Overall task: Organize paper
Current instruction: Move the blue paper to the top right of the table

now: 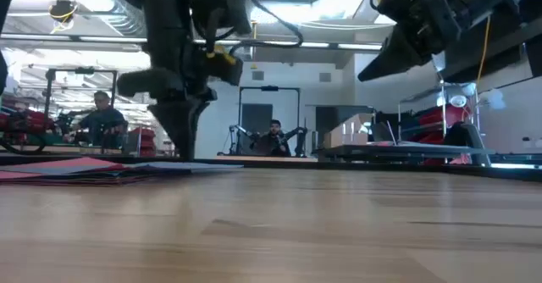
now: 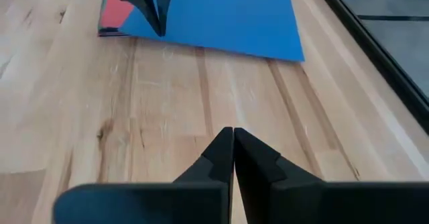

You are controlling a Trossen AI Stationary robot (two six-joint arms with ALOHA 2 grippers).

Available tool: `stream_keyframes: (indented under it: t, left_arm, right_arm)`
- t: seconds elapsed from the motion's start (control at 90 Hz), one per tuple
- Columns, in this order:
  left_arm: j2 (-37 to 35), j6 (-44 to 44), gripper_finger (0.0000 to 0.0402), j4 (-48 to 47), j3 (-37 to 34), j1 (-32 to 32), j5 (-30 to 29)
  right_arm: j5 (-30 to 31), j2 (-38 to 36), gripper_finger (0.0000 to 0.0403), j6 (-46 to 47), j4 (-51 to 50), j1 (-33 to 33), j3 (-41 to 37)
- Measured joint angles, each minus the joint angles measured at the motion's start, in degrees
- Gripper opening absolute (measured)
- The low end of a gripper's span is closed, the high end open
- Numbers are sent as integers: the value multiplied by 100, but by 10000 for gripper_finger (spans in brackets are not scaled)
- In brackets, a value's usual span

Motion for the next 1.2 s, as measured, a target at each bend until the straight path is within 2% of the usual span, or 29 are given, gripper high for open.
stream_keyframes:
  t: [0.322, 0.5, 0.711, 0.9, 0.967, 1.089, 1.2]
  left_arm:
    - [51, -112, 0, 189, -456, 201, -72]
    - [211, 90, 0, 1094, -578, 204, 11]
    - [474, 559, 0, 2224, -420, 328, 121]
    - [632, 994, 0, 2770, 97, 685, 111]
    - [623, 1121, 0, 2461, 421, 776, 94]
    - [590, 1227, 0, 972, 1021, 811, 83]
    - [590, 1175, 0, -174, 1069, 786, 92]
  right_arm:
    - [0, 0, 0, 20, -207, -2, -1]
    - [2, 0, 0, 72, -203, -2, -2]
    - [2, 0, 0, 89, -208, -2, 0]
    - [8, -1, 0, 89, -192, -4, -1]
    - [9, 0, 0, 89, -194, -4, -2]
    - [7, -2, 0, 89, -210, -4, -2]
    - [4, -1, 0, 153, -318, -2, -2]
